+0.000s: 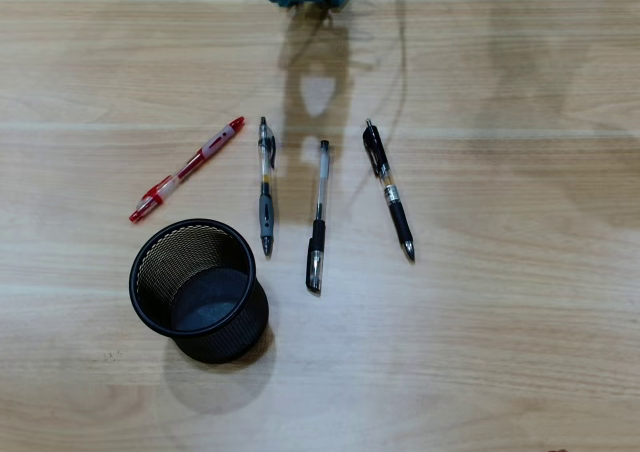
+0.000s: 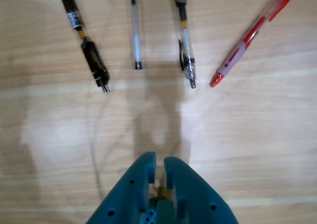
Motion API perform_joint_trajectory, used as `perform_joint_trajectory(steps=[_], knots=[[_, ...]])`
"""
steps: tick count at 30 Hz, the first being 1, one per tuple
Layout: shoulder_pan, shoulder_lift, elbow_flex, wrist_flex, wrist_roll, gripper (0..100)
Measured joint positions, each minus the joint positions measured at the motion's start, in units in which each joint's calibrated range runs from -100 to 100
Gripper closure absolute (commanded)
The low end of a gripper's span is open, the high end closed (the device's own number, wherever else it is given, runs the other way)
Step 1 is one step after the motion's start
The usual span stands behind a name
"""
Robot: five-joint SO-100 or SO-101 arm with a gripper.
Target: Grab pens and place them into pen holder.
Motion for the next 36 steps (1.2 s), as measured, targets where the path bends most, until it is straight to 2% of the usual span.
perform_joint_trajectory(steps=[4, 13, 23, 31, 36], knots=[[-0.27, 8.99, 0.00, -1.90, -0.62, 97], [1.44, 28.16, -0.27, -21.37, -0.62, 97], [11.01, 46.56, -15.09, -22.58, -0.62, 97], [16.24, 53.77, -22.64, -22.58, -0.62, 97], [17.41, 56.66, -24.41, -22.58, -0.62, 84]])
